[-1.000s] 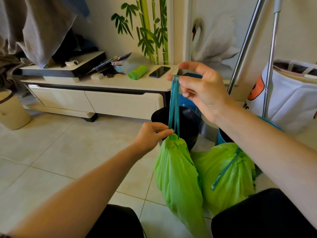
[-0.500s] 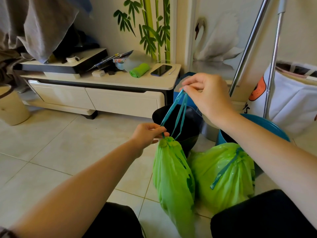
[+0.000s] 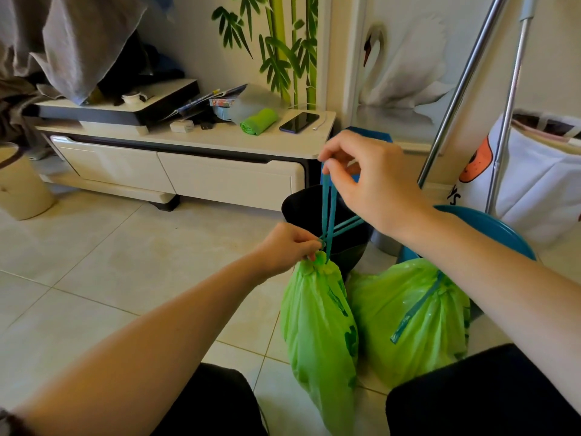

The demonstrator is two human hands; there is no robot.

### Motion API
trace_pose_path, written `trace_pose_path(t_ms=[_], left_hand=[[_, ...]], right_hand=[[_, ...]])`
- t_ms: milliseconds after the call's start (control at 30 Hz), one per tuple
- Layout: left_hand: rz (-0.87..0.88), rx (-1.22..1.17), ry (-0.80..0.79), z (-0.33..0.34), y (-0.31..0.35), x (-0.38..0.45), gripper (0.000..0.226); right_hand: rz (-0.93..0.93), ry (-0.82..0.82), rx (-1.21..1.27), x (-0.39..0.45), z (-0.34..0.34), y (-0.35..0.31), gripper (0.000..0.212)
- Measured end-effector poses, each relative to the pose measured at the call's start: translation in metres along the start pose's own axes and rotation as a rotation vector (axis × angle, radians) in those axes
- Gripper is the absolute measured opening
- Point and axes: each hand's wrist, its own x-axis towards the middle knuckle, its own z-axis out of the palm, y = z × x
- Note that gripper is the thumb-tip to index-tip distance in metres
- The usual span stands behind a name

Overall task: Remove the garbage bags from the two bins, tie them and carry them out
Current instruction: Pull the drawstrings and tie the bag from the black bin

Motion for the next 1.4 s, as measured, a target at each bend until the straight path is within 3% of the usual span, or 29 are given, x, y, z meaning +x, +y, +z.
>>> trace_pose_path(t_ms=[133,333,500,600,667,767,967,1067,1233,1400], left_hand=[[0.187,0.241,-0.129,0.005,0.012,-0.007,0.024],[0.215,0.331,-0.244,0.007,0.012,-0.013,0.028],[0.154,0.240,-0.148,0.013,0.012,-0.012,0.026],[0.119,0.172,-0.161,0.011,0.015,-0.014,0.028],[0.095,0.109,-0.154,0.009,0.016,-0.016,0.029],[0.050,0.035,-0.153,0.004,0.014,-0.015,0.027],[-0.073,-0.104,-0.152,-0.006,0.003,-0.010,0.029],[-0.178,-0.237,-0.166,-0.009,0.001,-0.009,0.025],[-0.290,-0.416,-0.164,-0.006,0.003,-0.008,0.027],[-0.314,-0.434,-0.190,-0.009,-0.003,-0.008,0.024]], right_hand=[[-0.083,-0.039,0.004,0.003,0.005,0.002,0.014],[-0.106,-0.068,0.037,0.004,0.012,0.004,0.015],[0.025,-0.084,0.159,0.005,0.016,0.013,0.017],[0.375,-0.139,0.330,0.006,0.021,0.031,0.035],[0.577,-0.361,0.256,-0.003,0.026,0.045,0.043],[0.591,-0.674,0.044,-0.021,0.030,0.056,0.044],[0.501,-0.817,0.012,-0.027,0.025,0.062,0.031],[0.479,-0.801,0.084,-0.026,0.019,0.065,0.039],[0.675,-0.791,0.261,-0.022,0.009,0.080,0.036],[0.681,-0.854,0.401,-0.022,-0.006,0.084,0.038]])
